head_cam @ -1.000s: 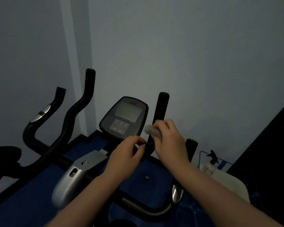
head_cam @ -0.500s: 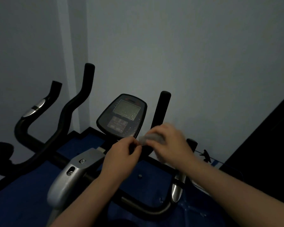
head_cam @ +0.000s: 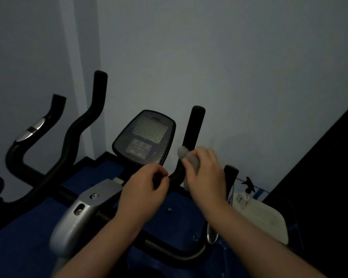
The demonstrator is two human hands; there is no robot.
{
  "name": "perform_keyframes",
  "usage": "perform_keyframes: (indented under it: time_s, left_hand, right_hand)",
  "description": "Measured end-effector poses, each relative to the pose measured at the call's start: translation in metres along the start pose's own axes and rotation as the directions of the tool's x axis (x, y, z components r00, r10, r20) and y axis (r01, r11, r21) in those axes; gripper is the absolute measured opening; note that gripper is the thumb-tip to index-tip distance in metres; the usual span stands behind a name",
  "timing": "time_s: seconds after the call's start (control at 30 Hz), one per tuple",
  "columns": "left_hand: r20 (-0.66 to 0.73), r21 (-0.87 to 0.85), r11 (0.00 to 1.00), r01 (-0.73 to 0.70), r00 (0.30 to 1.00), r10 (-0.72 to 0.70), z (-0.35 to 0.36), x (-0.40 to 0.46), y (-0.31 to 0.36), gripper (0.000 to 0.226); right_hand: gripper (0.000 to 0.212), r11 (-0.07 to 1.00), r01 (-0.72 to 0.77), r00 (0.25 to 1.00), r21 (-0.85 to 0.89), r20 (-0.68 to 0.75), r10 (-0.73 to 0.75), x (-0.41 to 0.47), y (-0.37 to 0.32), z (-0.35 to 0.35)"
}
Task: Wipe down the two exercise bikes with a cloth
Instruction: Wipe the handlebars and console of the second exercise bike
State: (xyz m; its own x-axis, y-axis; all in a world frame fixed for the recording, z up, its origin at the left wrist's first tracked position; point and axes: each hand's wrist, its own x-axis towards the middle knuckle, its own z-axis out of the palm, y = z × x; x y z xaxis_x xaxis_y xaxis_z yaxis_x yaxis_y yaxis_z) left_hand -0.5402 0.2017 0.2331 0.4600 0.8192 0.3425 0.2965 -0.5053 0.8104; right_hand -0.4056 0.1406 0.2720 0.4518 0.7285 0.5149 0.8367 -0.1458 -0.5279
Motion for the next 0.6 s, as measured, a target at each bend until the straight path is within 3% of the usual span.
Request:
perform_keyframes:
  time_s: [0.13,0.3,0.43,0.47,0.53,0.6]
  left_hand:
    - [0.01,0.019,1.0,0.008,1.0,-0.008,0.002,0.003,0.001,0.006]
    - [0.003,0.038,0.999,0.015,1.0,-0.015,0.002,0.003,0.001,0.006]
    - [0.003,0.05,0.999,-0.001,1.0,0.001,0.003,0.002,-0.001,0.006]
    - [0.001,0.053,0.999,-0.005,1.0,0.004,0.003,0.001,-0.001,0.007]
    - [-0.013,0.051,0.999,-0.008,1.0,0.008,0.004,0.001,0.0,0.008]
    - [-0.025,0.055,0.998,-0.009,1.0,0.01,0.004,0.001,0.001,0.009]
  right_hand:
    - [0.015,0.998,0.067,0.986,-0.021,0.152,-0.063,0.004,0.011,-0.015]
    - [0.014,1.0,-0.014,1.0,-0.016,-0.009,0.014,0.019,-0.003,-0.003]
    - [0.012,0.987,-0.012,0.985,0.161,0.17,-0.016,-0.006,0.008,-0.019]
    - [0.011,0.983,0.008,0.987,0.182,0.158,-0.038,0.007,0.01,-0.029]
    - [0.017,0.969,0.12,0.992,0.218,-0.058,-0.109,0.044,0.001,-0.045]
    - [0.02,0.939,0.19,0.951,0.288,-0.292,-0.102,0.071,-0.011,-0.043]
